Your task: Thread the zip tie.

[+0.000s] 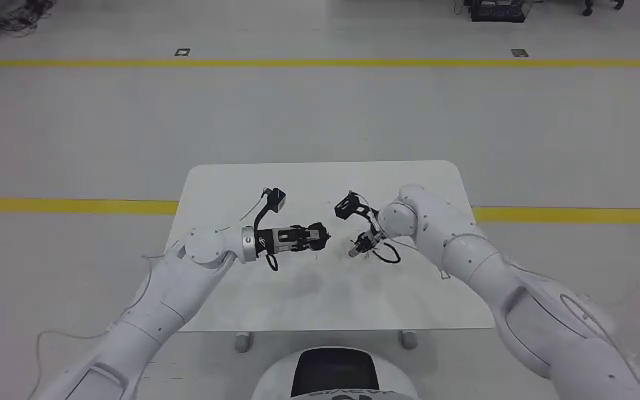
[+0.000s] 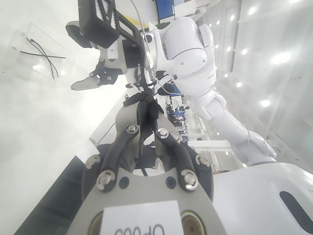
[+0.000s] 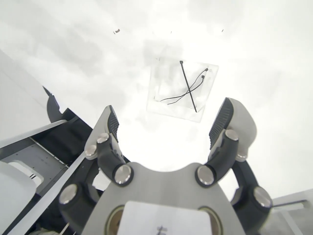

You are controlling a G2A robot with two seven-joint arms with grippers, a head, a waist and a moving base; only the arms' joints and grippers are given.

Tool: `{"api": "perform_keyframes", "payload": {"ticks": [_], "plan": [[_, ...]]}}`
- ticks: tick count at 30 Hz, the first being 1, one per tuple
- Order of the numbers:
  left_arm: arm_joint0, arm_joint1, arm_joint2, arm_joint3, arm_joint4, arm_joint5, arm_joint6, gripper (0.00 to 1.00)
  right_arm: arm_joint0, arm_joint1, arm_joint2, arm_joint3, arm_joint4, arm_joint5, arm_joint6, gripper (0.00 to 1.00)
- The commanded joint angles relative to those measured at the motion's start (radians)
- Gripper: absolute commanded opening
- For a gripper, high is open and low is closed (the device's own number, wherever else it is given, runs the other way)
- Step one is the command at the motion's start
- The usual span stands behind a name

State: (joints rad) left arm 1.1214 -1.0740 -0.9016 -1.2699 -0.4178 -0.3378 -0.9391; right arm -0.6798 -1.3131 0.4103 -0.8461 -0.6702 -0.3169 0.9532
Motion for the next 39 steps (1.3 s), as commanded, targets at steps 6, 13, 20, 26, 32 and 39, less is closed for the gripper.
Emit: {"api": "perform_keyframes", "payload": {"ticks": [6,13,20,26,32,39], "plan": [[0.0,0.0,0.0,0.0,0.0,0.0,0.0,0.0,0.002,-0.004,-0.007,0.007,-0.022,0.014,-0.01,1.0],[0.0,0.0,0.0,0.0,0.0,0.0,0.0,0.0,-0.02,0.004,-0.006,-0.026,-0.101,-0.023,-0.064,1.0],[0.0,0.0,0.0,0.0,0.0,0.0,0.0,0.0,-0.032,0.012,-0.001,-0.057,-0.126,-0.023,-0.057,0.0],[0.0,0.0,0.0,0.0,0.0,0.0,0.0,0.0,-0.04,0.012,-0.008,-0.057,-0.119,-0.023,-0.049,0.0],[0.0,0.0,0.0,0.0,0.0,0.0,0.0,0.0,-0.035,0.005,-0.03,-0.033,-0.099,-0.023,-0.06,0.0],[0.0,0.0,0.0,0.0,0.0,0.0,0.0,0.0,-0.022,-0.011,-0.075,0.003,-0.074,-0.023,-0.088,0.0]]}}
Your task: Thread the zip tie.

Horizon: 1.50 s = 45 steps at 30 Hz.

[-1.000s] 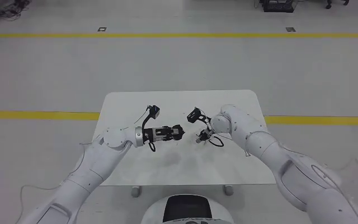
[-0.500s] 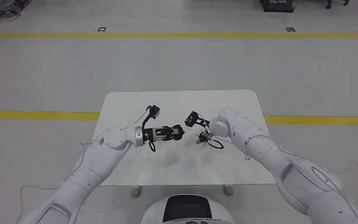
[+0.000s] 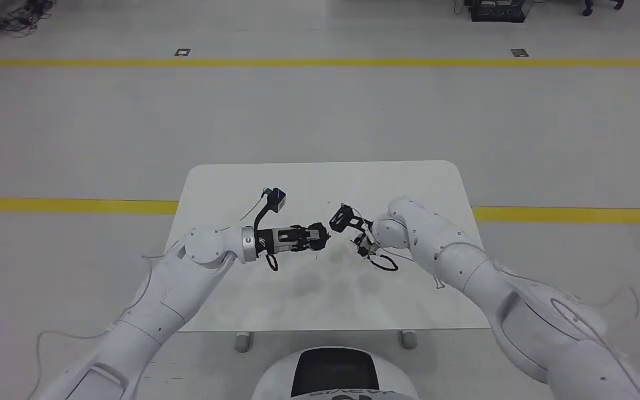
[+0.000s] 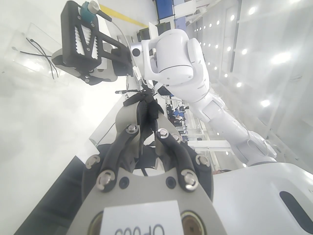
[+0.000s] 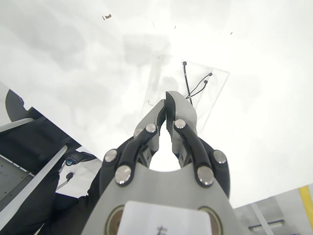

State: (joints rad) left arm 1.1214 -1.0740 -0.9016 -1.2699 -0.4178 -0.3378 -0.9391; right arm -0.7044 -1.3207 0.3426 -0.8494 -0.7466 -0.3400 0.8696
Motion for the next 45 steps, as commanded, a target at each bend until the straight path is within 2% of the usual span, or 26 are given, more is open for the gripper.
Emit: {"api": "perform_keyframes", "payload": {"ticks": [1,13,18,24,42,43,45], "plan": [[0.0,0.0,0.0,0.0,0.0,0.0,0.0,0.0,0.005,-0.006,-0.015,0.013,0.003,0.0,-0.008,0.0],[0.0,0.0,0.0,0.0,0.0,0.0,0.0,0.0,0.04,-0.055,-0.097,0.096,0.056,0.0,0.008,0.0],[0.0,0.0,0.0,0.0,0.0,0.0,0.0,0.0,0.052,-0.066,-0.13,0.108,0.081,0.0,0.021,0.0],[0.0,0.0,0.0,0.0,0.0,0.0,0.0,0.0,0.065,-0.071,-0.173,0.107,0.118,0.0,0.04,0.0],[0.0,0.0,0.0,0.0,0.0,0.0,0.0,0.0,0.049,-0.058,-0.173,0.03,0.161,0.0,0.138,0.0],[0.0,0.0,0.0,0.0,0.0,0.0,0.0,0.0,0.05,-0.057,-0.173,0.031,0.161,0.0,0.138,0.04],[0.0,0.0,0.0,0.0,0.0,0.0,0.0,0.0,0.053,-0.055,-0.173,0.038,0.15,0.0,0.12,0.44]]}}
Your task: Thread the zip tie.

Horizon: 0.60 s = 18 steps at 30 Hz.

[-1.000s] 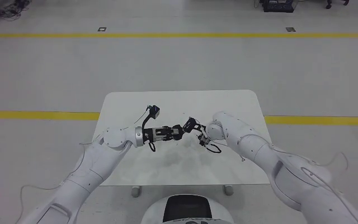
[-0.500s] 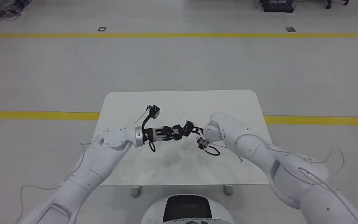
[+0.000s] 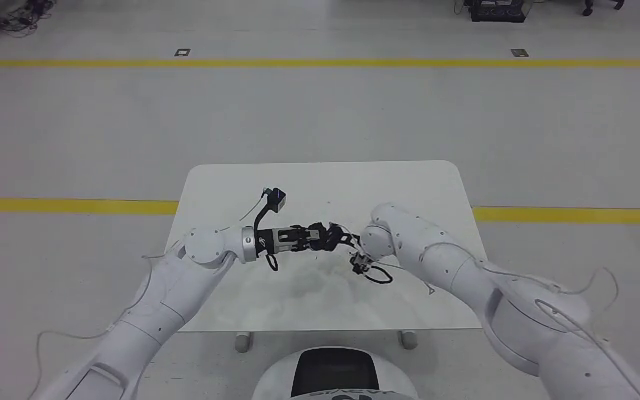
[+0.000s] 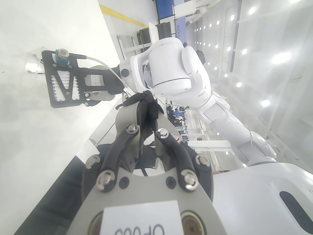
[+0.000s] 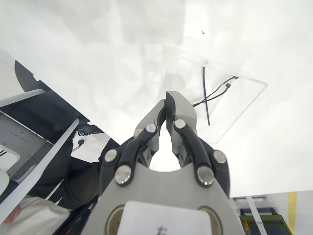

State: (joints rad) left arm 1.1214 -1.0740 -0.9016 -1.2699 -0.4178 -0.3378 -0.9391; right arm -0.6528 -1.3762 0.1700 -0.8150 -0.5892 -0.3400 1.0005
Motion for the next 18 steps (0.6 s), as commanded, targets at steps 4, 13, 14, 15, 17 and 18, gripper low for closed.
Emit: {"api": "perform_keyframes", "payload": {"ticks": [4,13,14,15,17,18], "plan": [[0.0,0.0,0.0,0.0,0.0,0.0,0.0,0.0,-0.001,0.0,0.0,0.012,-0.056,0.0,-0.053,0.5],[0.0,0.0,0.0,0.0,0.0,0.0,0.0,0.0,-0.012,-0.022,0.0,0.066,-0.116,0.0,-0.116,0.44],[0.0,0.0,0.0,0.0,0.0,0.0,0.0,0.0,-0.012,-0.025,0.0,0.072,-0.12,0.0,-0.119,0.43],[0.0,0.0,0.0,0.0,0.0,0.0,0.0,0.0,-0.013,-0.029,0.0,0.078,-0.125,0.0,-0.123,0.42],[0.0,0.0,0.0,0.0,0.0,0.0,0.0,0.0,-0.013,-0.035,0.0,0.087,-0.132,0.0,-0.128,0.41],[0.0,0.0,0.0,0.0,0.0,0.0,0.0,0.0,-0.013,-0.037,0.0,0.092,-0.135,0.0,-0.129,0.4]]}}
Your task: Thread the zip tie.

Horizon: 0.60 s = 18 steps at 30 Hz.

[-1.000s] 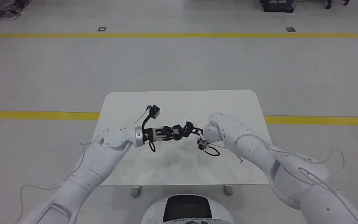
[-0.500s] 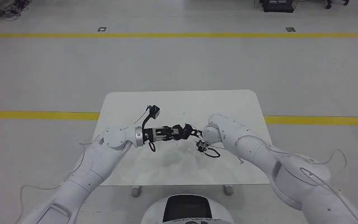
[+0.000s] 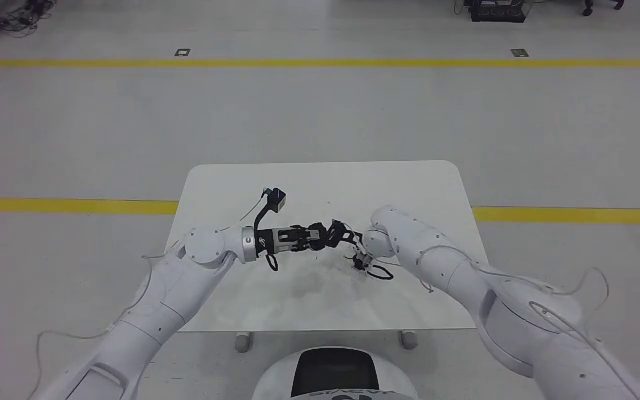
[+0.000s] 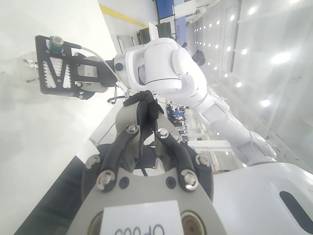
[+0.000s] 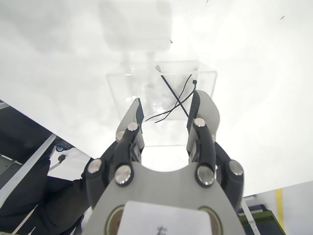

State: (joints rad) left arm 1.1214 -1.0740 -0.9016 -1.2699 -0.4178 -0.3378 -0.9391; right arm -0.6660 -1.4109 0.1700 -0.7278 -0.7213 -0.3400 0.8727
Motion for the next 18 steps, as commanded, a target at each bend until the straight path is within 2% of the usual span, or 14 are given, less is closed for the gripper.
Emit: {"api": "perform_keyframes", "payload": {"ticks": [1,16,18], "plan": [[0.0,0.0,0.0,0.0,0.0,0.0,0.0,0.0,0.0,-0.006,0.0,0.01,-0.005,0.0,-0.003,0.4],[0.0,0.0,0.0,0.0,0.0,0.0,0.0,0.0,-0.001,-0.037,0.0,0.056,-0.019,0.0,0.005,0.2],[0.0,0.0,0.0,0.0,0.0,0.0,0.0,0.0,-0.001,-0.039,0.0,0.058,-0.02,0.0,0.008,0.2]]}}
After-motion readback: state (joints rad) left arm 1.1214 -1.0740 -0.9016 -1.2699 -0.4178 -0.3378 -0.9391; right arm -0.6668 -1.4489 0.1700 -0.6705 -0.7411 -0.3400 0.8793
